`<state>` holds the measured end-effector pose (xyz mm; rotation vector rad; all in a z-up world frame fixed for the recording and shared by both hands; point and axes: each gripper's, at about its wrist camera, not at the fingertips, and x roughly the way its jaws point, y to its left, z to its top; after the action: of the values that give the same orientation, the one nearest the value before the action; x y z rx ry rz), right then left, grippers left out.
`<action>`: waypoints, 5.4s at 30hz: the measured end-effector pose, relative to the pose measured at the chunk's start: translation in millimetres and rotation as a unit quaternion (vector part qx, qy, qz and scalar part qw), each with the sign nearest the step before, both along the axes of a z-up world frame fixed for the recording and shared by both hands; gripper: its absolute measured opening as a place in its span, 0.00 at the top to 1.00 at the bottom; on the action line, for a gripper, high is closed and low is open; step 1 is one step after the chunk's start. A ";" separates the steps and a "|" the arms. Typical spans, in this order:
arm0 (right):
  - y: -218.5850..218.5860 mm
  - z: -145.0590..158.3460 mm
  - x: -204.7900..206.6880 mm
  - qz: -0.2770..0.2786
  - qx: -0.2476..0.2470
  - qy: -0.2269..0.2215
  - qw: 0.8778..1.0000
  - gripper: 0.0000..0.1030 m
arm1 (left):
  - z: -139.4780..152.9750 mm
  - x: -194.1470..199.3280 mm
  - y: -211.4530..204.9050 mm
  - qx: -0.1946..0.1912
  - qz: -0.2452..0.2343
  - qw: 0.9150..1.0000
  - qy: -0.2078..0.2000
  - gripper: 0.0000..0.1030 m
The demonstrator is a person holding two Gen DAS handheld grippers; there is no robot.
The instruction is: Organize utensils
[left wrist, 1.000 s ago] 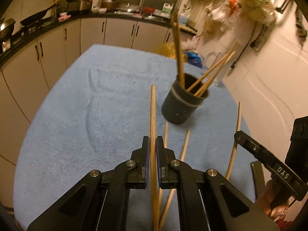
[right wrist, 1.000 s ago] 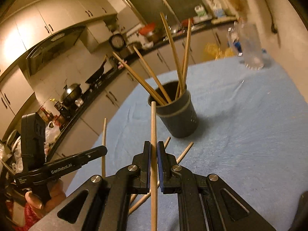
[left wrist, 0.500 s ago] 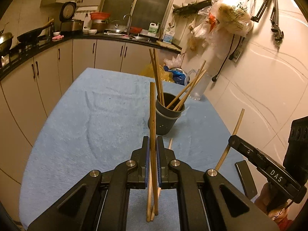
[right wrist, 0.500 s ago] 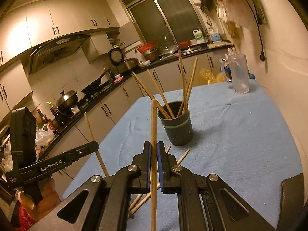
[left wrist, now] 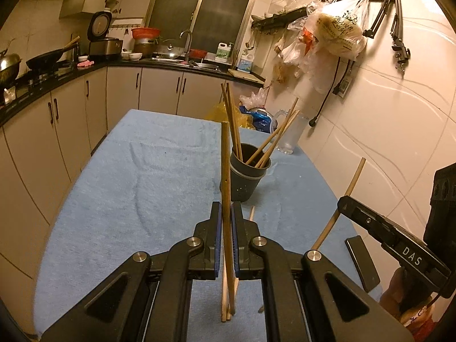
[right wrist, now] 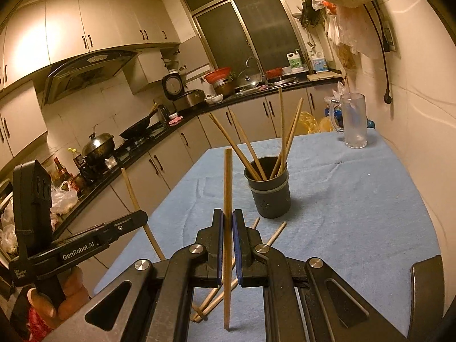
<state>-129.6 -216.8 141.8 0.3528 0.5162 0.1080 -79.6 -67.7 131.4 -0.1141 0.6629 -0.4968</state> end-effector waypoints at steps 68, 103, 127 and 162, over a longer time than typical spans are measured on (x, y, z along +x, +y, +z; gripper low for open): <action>-23.1 23.3 22.5 -0.037 -0.001 -0.007 0.999 0.93 | 26.1 23.5 -16.0 0.014 -0.021 0.999 -0.037 0.94; -87.9 93.8 124.6 -0.120 0.013 -0.091 0.989 0.93 | 108.2 142.9 -72.3 -0.040 -0.015 0.995 -0.088 0.94; -92.5 16.6 176.0 -0.108 0.030 0.000 0.994 0.92 | 37.2 185.6 -82.1 -0.016 -0.011 1.000 -0.023 0.93; -91.1 -126.3 59.9 -0.124 0.096 0.134 0.978 0.78 | -106.3 119.6 -61.5 0.060 -0.056 0.981 0.178 0.72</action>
<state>-69.6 -307.9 15.4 0.6224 0.7270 -0.1346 40.1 -129.2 25.0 -0.0523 1.0526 -0.5491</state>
